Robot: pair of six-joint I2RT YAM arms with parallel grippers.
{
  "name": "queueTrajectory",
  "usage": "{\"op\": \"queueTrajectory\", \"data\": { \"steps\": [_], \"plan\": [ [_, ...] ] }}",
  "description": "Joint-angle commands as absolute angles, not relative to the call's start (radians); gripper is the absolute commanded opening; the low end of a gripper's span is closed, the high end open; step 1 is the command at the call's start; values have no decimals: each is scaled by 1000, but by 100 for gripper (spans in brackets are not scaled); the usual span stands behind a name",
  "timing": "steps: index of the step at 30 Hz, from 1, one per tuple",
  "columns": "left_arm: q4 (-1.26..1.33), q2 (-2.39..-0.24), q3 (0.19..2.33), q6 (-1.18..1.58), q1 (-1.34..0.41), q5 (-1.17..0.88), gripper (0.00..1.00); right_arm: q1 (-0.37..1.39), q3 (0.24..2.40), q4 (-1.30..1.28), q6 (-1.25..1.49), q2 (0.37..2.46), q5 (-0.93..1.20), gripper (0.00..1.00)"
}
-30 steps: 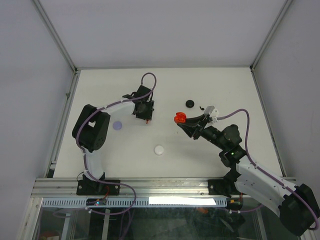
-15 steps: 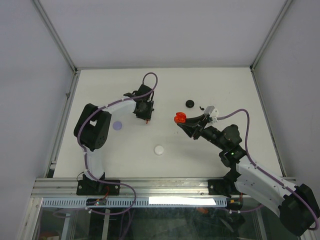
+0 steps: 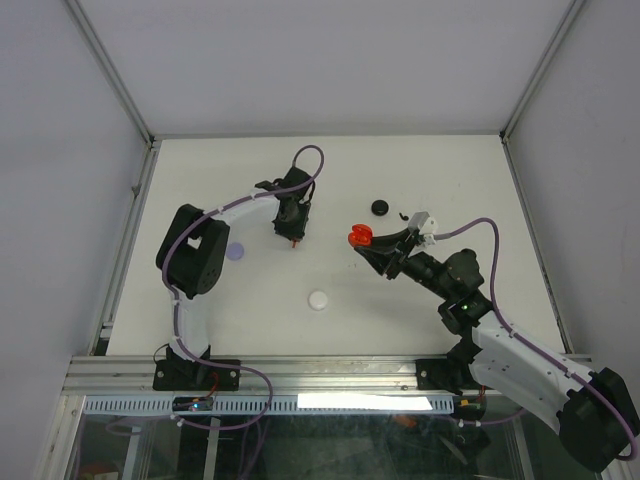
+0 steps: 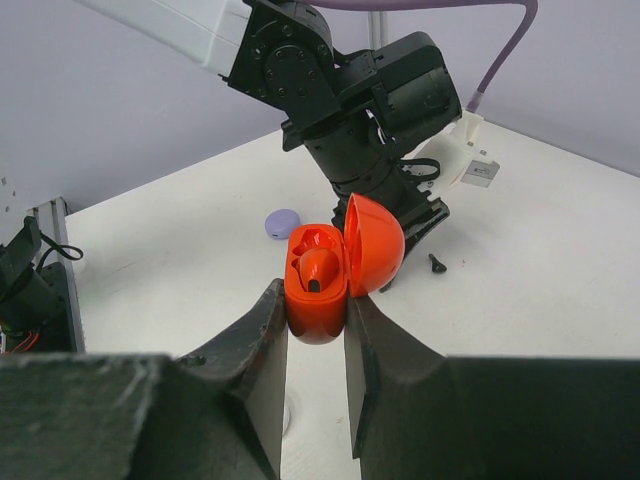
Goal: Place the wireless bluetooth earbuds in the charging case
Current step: Pick up the earbud from the center of the board.
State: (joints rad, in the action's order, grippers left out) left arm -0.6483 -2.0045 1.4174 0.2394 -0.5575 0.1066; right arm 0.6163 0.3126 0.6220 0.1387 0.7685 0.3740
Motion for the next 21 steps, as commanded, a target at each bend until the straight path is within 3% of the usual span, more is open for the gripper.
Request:
{"op": "queueTrajectory", "data": {
  "steps": [1,12,21],
  "plan": [
    [-718,-2045,1426,224,-578,100,27,609,325,645,129,749,363,3],
    [-724,-1987,1384,248,-584,110,12,609,340,635,130,773,402,3],
    [-605,-1791,1264,319,-586,152,3,611,346,721,109,861,464,3]
  ]
}}
